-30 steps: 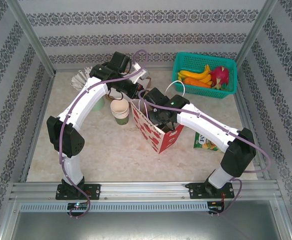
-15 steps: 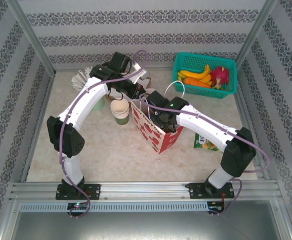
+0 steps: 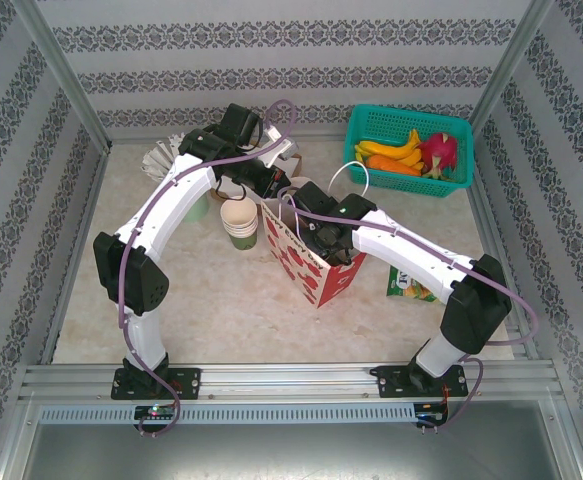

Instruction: Pack the takeout coffee

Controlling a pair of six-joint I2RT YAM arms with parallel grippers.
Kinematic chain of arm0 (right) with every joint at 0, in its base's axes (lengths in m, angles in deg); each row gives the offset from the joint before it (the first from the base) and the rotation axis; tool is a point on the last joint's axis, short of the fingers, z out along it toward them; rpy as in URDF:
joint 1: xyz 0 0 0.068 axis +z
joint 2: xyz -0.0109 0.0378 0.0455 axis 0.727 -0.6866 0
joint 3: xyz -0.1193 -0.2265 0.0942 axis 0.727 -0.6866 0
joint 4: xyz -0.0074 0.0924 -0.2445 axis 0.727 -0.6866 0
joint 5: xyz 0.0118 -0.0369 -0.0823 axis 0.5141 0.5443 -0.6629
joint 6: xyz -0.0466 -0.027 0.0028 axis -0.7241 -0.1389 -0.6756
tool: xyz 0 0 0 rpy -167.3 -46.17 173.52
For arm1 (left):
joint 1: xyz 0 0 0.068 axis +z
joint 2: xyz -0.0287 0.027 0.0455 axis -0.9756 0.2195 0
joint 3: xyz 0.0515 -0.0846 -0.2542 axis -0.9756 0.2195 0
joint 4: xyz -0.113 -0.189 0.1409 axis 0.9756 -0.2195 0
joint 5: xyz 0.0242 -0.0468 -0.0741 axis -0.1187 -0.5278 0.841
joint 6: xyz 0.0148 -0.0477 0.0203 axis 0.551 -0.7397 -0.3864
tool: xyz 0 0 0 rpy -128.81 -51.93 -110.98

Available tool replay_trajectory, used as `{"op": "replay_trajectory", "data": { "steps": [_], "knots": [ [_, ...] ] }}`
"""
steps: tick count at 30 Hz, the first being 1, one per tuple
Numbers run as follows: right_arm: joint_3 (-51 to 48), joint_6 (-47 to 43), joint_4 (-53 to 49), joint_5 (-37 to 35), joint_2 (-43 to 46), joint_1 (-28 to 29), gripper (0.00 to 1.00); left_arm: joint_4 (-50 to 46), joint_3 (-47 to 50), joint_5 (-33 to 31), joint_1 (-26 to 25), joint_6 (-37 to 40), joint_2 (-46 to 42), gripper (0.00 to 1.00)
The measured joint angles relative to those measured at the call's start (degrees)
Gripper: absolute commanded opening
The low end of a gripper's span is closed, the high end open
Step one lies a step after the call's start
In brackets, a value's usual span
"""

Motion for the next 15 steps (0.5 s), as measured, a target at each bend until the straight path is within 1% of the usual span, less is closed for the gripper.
{"op": "replay_trajectory", "data": {
  "steps": [15],
  "knots": [
    [-0.92, 0.00, -0.02, -0.24, -1.20, -1.14, 0.00, -0.02, 0.00, 0.00, 0.00, 0.02, 0.04, 0.00]
  ]
}}
